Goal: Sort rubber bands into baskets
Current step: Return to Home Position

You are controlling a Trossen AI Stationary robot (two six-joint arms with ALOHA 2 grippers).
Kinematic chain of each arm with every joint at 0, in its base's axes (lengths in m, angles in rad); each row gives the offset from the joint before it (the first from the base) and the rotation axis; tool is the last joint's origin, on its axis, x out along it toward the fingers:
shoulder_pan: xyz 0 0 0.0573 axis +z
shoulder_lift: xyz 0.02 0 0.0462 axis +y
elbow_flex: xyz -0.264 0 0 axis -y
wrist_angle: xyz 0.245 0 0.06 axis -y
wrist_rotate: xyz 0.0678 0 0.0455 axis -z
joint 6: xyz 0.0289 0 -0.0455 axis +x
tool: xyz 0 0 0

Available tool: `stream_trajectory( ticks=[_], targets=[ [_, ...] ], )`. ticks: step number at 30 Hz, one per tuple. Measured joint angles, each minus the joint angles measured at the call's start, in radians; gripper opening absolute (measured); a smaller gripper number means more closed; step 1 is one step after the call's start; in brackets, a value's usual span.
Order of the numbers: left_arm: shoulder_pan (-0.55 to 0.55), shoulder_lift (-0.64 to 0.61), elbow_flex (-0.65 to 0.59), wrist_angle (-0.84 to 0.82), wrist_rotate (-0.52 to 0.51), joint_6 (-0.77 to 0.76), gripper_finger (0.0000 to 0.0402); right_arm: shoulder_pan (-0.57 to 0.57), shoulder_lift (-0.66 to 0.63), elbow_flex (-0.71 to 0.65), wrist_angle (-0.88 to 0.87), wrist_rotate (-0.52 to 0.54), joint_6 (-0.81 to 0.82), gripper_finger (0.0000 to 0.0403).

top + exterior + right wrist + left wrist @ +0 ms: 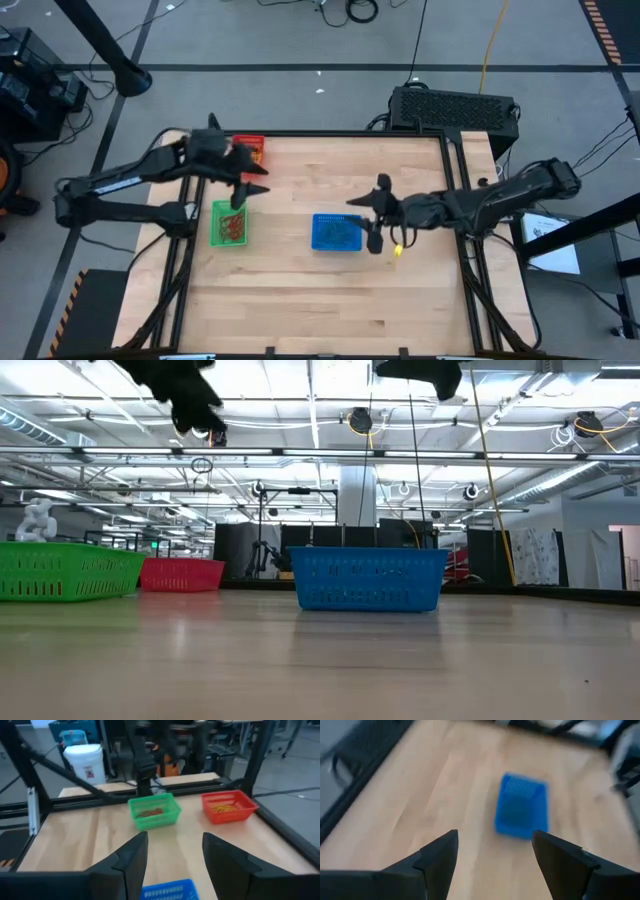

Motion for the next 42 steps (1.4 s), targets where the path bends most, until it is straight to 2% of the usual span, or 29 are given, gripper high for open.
stream_trajectory(
  ticks=[7, 18, 21, 25, 30, 39, 42],
  targets=[
    [-0.137, -0.208, -0.159, 0.252, -0.015, -0.073, 0.0261, -0.044, -0.085, 0.000, -0.072, -0.007, -0.035, 0.0180],
    [-0.166, -0.437, -0.426, 0.507, -0.179, -0.153, 0.0261, -0.066, -0.245, 0.000, -0.225, 0.002, -0.072, 0.0179],
    [-0.166, -0.479, -0.462, 0.538, -0.208, -0.153, 0.0261, -0.105, -0.316, 0.000, -0.304, 0.019, -0.044, 0.0161],
    [-0.166, -0.522, -0.509, 0.563, -0.210, -0.153, 0.0261, -0.147, -0.385, -0.006, -0.416, 0.024, 0.007, 0.0107],
    [-0.166, -0.564, -0.604, 0.606, -0.210, -0.155, 0.0261, -0.165, -0.475, -0.116, -0.397, -0.070, 0.007, 0.0014],
    [-0.166, -0.595, -0.715, 0.740, -0.192, -0.204, 0.0261, -0.214, -0.745, -0.407, -0.200, -0.089, 0.026, 0.0002],
    [-0.166, -0.595, -0.724, 0.740, -0.178, -0.198, 0.0261, -0.220, -0.818, -0.508, -0.115, -0.146, 0.060, 0.0003]
  ],
)
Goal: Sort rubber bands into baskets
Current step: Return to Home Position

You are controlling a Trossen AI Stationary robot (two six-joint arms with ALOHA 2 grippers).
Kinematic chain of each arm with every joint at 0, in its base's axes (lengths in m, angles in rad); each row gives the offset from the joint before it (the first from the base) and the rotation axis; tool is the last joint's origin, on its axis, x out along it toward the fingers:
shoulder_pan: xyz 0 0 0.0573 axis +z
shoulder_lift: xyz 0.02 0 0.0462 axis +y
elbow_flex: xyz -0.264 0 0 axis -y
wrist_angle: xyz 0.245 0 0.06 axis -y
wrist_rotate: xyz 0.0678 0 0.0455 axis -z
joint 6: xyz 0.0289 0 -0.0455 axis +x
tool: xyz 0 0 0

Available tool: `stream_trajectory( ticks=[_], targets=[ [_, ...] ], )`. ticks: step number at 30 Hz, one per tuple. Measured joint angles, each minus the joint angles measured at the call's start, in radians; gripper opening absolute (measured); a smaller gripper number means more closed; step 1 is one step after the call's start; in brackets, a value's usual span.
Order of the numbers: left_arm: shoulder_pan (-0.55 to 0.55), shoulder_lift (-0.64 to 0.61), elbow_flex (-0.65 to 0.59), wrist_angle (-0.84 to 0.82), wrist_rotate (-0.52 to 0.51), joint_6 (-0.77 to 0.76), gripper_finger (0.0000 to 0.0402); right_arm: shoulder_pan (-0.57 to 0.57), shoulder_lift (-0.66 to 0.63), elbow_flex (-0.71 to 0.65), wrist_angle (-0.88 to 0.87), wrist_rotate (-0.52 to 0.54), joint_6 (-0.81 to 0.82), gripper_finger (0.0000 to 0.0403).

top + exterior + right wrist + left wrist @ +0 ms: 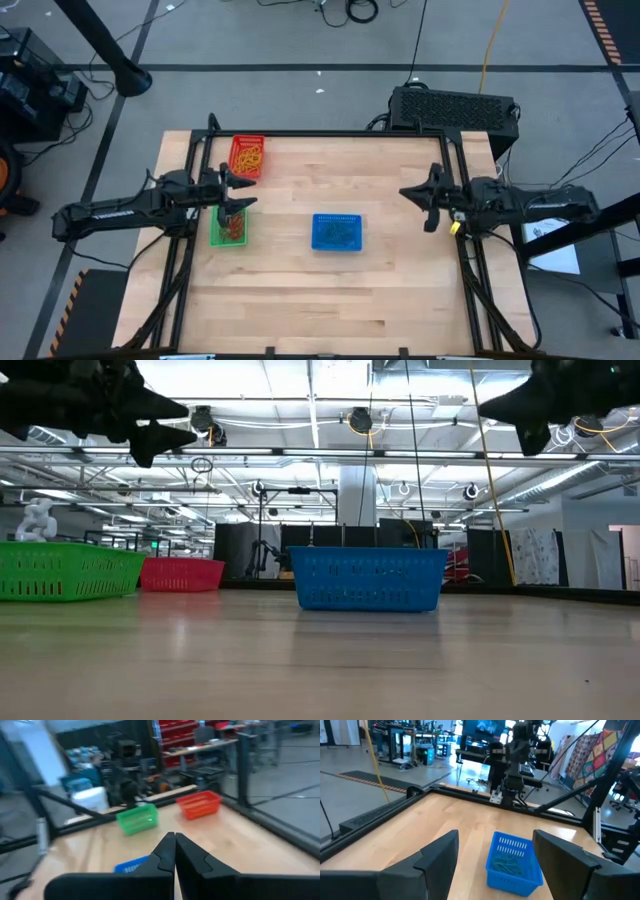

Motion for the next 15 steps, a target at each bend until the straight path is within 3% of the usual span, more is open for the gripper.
stream_trajectory(
  ticks=[3, 9, 15],
  targets=[
    [0.000, 0.000, -0.008, 0.011, 0.001, 0.000, 0.0261, 0.000, -0.040, -0.110, 0.104, -0.049, 0.012, 0.0001],
    [0.000, 0.000, -0.066, 0.133, 0.001, 0.000, 0.0261, -0.004, -0.083, -0.297, 0.300, -0.039, 0.019, 0.0001],
    [0.000, 0.000, -0.101, 0.182, 0.001, 0.018, 0.0261, -0.006, -0.118, -0.373, 0.326, -0.062, 0.009, 0.0000]
  ],
)
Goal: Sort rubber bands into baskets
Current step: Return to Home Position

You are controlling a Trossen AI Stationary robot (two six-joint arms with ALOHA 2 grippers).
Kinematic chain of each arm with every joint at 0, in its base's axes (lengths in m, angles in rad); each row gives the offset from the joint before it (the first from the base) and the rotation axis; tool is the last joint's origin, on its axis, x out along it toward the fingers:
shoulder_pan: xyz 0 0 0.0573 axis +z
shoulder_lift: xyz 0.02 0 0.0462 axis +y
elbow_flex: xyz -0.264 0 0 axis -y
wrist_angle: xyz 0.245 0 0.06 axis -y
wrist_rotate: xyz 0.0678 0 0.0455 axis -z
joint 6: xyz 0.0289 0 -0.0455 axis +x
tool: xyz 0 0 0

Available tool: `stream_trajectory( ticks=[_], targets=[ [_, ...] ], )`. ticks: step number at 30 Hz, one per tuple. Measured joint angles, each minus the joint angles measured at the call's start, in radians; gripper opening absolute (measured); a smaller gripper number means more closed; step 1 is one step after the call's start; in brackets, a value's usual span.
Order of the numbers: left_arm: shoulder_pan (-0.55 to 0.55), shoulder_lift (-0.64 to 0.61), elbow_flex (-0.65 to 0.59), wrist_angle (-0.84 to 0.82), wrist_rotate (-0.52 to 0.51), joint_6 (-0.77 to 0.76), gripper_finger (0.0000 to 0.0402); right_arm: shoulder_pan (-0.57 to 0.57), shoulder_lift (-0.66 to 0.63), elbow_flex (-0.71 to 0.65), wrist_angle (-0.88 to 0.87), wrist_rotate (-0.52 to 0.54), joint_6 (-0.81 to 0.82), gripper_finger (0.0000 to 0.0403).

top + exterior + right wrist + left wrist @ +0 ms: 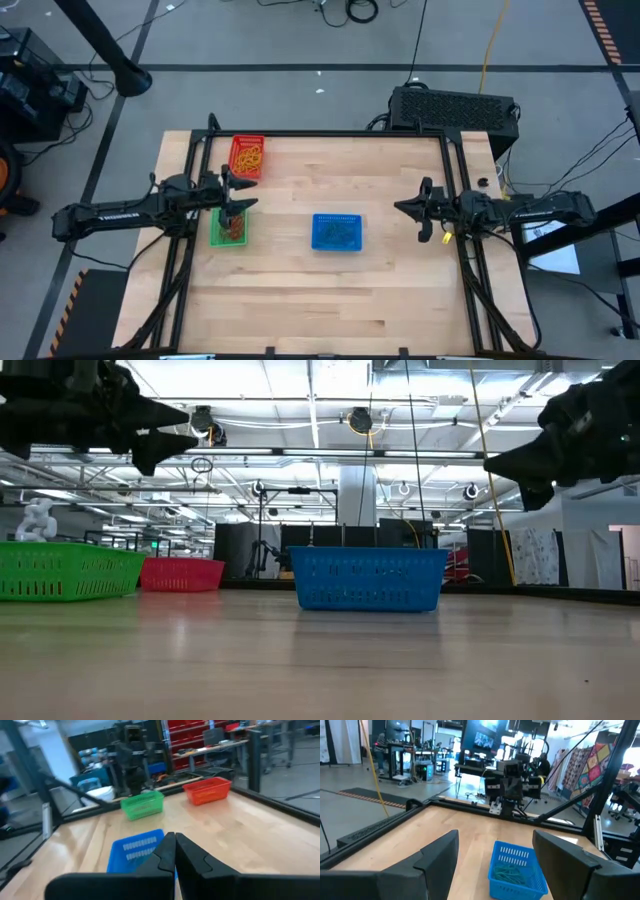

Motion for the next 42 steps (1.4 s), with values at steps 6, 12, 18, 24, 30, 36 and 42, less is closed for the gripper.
stream_trajectory(
  ticks=[6, 12, 18, 24, 30, 36, 42],
  targets=[
    [0.000, -0.006, -0.045, 0.017, -0.004, -0.027, 0.0261, 0.000, -0.071, -0.014, -0.050, -0.087, -0.029, 0.0000],
    [0.000, -0.004, -0.045, 0.005, -0.057, -0.124, 0.0261, 0.000, -0.178, -0.012, -0.209, -0.094, -0.031, 0.0000],
    [0.000, 0.001, -0.045, -0.087, -0.076, -0.077, 0.0261, 0.001, -0.202, -0.007, -0.225, -0.134, -0.064, 0.0000],
    [0.000, 0.001, -0.045, -0.108, -0.076, -0.075, 0.0261, 0.001, -0.196, -0.007, -0.232, -0.136, -0.041, 0.0000],
    [0.000, 0.001, -0.045, -0.108, -0.076, -0.076, 0.0261, 0.001, -0.196, -0.007, -0.233, -0.136, -0.042, 0.0000],
    [0.000, 0.001, -0.045, -0.108, -0.076, -0.076, 0.0261, 0.001, -0.196, -0.007, -0.233, -0.136, -0.042, 0.0000],
    [0.000, 0.001, -0.045, -0.108, -0.076, -0.076, 0.0261, 0.001, -0.196, -0.007, -0.233, -0.136, -0.042, 0.0000]
  ],
)
